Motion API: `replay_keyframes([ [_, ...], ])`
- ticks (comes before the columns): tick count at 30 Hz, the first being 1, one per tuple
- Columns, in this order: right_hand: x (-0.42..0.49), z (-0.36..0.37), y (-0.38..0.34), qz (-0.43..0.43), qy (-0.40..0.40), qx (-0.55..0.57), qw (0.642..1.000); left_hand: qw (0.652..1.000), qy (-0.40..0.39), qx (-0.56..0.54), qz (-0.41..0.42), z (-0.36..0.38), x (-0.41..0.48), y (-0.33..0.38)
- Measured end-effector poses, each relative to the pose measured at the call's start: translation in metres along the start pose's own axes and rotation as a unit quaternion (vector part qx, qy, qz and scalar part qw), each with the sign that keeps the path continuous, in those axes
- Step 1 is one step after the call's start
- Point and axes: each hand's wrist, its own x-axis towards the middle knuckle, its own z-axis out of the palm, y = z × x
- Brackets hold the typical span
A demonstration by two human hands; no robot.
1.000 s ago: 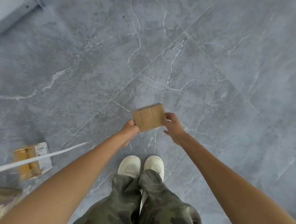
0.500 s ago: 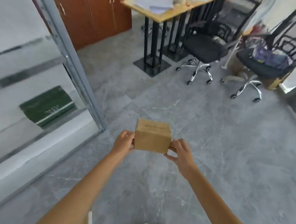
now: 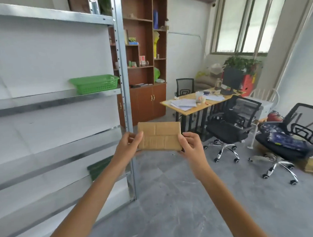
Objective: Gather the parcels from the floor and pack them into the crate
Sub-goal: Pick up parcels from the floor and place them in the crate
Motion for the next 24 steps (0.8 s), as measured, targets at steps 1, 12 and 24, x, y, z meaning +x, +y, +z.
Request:
replay_keyframes([
  [1,-0.008,0.0,-0.008,-0.018,-0.002,-0.017,1.0,1.0,0.001,0.015,0.016,-0.002,-0.014,0.008],
  [12,-0.192,0.046,-0.025,-0.268,-0.123,-0.193,0.936,0.94,-0.116,-0.282,-0.153,-0.051,-0.18,0.019],
  [24,-0.343,0.143,-0.014,0.043,-0.27,0.07,0.959,0.977,-0.151,-0.15,-0.003,-0.195,-0.32,-0.018],
])
